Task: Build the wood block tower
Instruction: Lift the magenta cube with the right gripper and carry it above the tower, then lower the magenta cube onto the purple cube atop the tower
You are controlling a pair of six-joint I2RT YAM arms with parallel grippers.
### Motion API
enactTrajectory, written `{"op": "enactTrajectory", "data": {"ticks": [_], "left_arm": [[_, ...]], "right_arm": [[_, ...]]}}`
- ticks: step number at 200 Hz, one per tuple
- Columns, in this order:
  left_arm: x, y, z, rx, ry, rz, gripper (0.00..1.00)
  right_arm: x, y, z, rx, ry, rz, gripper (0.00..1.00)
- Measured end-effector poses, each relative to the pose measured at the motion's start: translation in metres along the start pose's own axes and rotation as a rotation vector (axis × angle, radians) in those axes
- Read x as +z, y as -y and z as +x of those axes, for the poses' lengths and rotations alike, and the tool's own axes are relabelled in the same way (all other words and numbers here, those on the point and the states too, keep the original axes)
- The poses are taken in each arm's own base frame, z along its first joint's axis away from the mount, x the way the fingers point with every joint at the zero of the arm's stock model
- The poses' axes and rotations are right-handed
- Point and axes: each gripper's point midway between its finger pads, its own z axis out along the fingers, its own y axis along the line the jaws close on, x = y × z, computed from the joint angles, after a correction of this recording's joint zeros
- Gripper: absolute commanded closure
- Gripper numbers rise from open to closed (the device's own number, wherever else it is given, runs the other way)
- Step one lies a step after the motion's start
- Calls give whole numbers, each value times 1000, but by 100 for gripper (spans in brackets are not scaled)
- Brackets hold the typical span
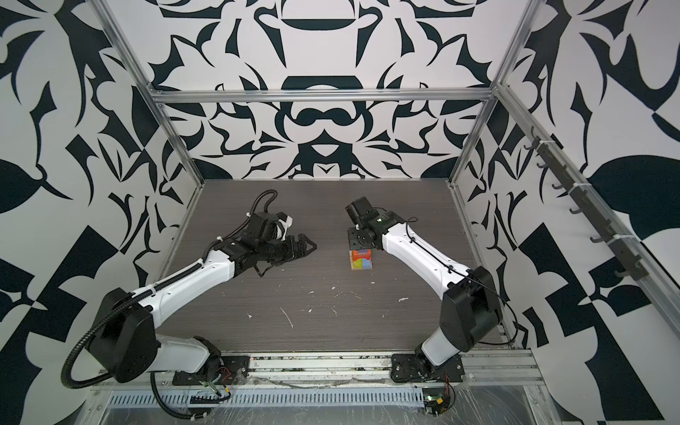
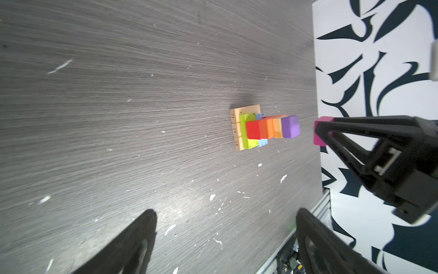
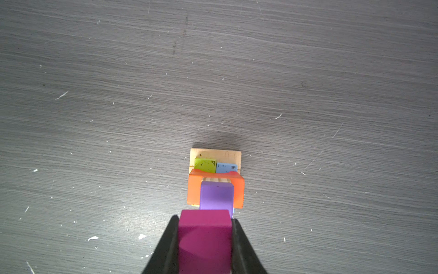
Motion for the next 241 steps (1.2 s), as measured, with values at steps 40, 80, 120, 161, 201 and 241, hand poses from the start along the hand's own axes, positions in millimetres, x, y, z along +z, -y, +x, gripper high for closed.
{"op": "enactTrajectory", "data": {"ticks": [40,80,120,161,201,241], "left_arm": [[0,8,-2,8,0,40,5],[0,14,-5,14,13,65,5],[0,18,-7,14,15,84,5],[1,21,-9,7,21,100,5],[1,23,-10,5,26,112,5],[5,16,-3,-14,13,107,6]], "right_arm": [[0,3,-1,3,0,4,71],[6,6,3,8,-6,9,70],[8,8,6,8,-15,12,70],[10,9,8,8,-20,13,70],[12,9,10,5,-20,12,70],[13,7,8,3,-11,5,70]]}}
